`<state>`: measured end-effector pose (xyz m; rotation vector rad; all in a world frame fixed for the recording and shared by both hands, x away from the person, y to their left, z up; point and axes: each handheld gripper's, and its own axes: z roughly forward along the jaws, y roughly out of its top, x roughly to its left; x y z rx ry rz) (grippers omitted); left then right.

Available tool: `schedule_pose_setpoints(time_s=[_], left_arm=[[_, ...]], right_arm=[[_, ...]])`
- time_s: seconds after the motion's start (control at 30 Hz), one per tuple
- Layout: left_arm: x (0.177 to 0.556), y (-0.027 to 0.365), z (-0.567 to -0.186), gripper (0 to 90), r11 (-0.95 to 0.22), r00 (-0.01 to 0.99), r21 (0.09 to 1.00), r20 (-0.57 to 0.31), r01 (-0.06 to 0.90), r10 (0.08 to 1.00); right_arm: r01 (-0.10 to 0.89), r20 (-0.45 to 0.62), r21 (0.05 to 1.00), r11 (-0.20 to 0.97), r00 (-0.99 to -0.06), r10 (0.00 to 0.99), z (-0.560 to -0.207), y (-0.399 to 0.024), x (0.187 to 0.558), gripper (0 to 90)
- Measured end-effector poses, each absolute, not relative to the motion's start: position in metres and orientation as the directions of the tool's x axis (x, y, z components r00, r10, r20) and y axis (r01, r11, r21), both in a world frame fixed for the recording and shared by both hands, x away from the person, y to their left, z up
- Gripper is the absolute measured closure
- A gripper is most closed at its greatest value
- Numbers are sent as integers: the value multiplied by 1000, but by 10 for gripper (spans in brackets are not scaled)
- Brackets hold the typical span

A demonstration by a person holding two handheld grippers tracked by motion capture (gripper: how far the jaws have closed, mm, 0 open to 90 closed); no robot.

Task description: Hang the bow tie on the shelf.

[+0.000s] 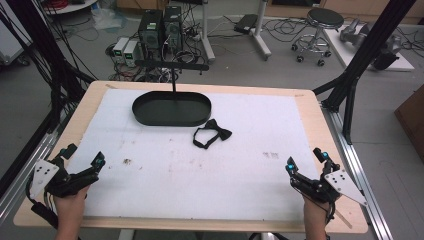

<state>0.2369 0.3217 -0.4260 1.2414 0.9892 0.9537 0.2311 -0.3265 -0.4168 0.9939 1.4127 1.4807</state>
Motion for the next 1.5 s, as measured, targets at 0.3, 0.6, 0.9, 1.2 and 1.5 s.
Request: schedule_pose_setpoints(time_s=[0.3, 0.6, 0.9, 1.2, 1.5], left_arm=[[237, 322, -425, 60, 104, 299, 994, -86, -45, 951], [237, 321, -422, 60, 108, 317, 993, -90, -42, 944], [247, 304, -419, 60, 93, 398, 996, -86, 2, 913], [264, 271, -409, 60, 38, 492, 999, -39, 11, 870], [296, 222, -402, 60, -85, 634, 992, 7, 92, 773]], right_arm=[[-47, -4, 999, -13, -339, 941, -416, -326, 231, 108], [-52, -2, 999, -17, -341, 940, -416, -327, 230, 108], [-57, 10, 998, -31, -330, 944, -414, -332, 229, 108], [-72, 6, 997, -32, -333, 943, -411, -331, 228, 108], [-70, 8, 997, -33, -335, 942, -411, -332, 228, 108]])
